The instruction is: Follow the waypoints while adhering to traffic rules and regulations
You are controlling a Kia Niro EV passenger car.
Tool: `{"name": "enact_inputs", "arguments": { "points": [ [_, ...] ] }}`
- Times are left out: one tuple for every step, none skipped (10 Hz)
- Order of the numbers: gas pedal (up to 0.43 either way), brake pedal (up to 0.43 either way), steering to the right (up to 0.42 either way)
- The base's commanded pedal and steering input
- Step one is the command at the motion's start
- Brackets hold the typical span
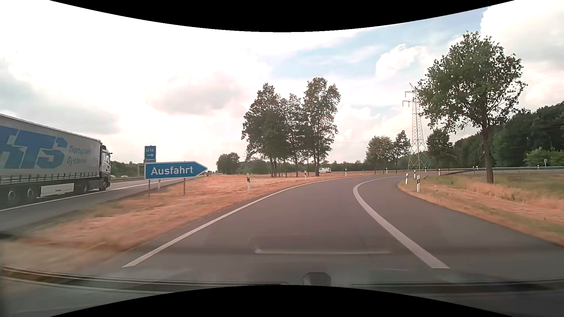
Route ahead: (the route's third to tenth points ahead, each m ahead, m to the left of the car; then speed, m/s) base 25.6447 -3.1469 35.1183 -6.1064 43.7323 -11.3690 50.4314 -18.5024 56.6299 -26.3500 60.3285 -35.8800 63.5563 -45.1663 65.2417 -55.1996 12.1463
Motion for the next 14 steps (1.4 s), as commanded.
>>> {"name": "enact_inputs", "arguments": {
  "points": [
    [0.079, 0.0, 0.051],
    [0.079, 0.0, 0.051],
    [0.079, 0.0, 0.051],
    [0.079, 0.0, 0.052],
    [0.079, 0.0, 0.053],
    [0.079, 0.0, 0.054],
    [0.079, 0.0, 0.054],
    [0.079, 0.0, 0.054],
    [0.079, 0.0, 0.054],
    [0.079, 0.0, 0.054],
    [0.079, 0.0, 0.055],
    [0.079, 0.0, 0.059],
    [0.079, 0.0, 0.063],
    [0.079, 0.0, 0.064]
  ]
}}
